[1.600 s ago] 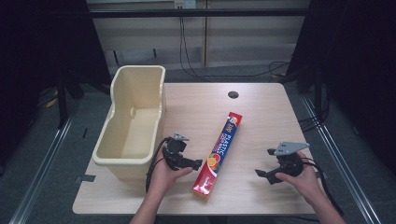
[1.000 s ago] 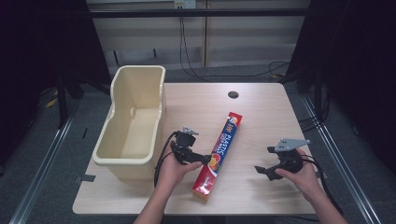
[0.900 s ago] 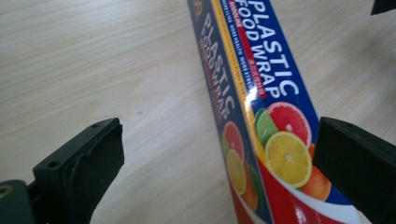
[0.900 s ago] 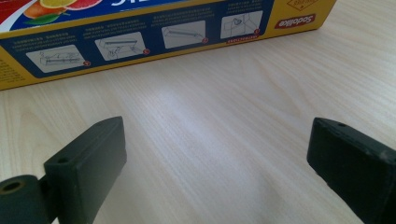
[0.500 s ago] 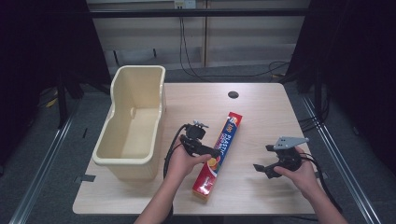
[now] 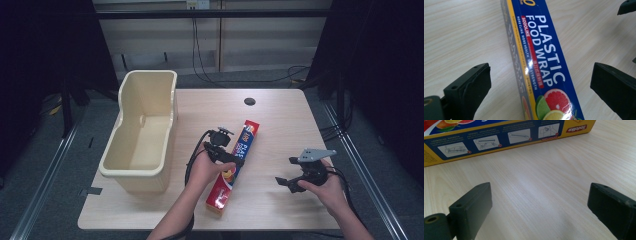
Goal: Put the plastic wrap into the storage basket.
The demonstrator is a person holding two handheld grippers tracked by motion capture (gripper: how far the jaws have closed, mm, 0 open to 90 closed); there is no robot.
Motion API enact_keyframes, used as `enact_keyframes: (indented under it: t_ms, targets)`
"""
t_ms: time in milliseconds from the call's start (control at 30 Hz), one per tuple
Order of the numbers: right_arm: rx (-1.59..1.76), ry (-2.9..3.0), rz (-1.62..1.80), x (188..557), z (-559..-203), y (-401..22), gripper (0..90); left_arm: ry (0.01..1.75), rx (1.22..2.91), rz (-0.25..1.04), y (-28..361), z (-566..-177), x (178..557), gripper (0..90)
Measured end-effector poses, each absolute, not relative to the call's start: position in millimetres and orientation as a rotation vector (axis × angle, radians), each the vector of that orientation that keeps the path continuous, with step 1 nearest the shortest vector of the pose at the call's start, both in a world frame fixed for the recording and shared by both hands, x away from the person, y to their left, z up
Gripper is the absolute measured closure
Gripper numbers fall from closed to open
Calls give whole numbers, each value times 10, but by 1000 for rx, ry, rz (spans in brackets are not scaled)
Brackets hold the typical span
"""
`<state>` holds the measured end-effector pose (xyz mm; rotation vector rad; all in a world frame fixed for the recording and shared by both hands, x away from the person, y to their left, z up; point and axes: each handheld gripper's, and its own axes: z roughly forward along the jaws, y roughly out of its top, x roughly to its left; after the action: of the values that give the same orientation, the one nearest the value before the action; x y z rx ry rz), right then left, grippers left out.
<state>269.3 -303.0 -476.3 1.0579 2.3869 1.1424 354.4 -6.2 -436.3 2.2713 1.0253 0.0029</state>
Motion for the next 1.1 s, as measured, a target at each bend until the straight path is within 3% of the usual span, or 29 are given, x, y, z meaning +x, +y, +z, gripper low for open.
enact_keyframes:
  t_ms: [933, 1100]
  targets:
    - [1059, 2377, 1177, 2707, -4748, -3037, 57, 1082, 2334, 20, -278, -4497, 3692, 60]
    - [1064, 2373, 1173, 2699, -4744, -3040, 57, 1050, 2342, 24, -319, -4512, 3691, 136]
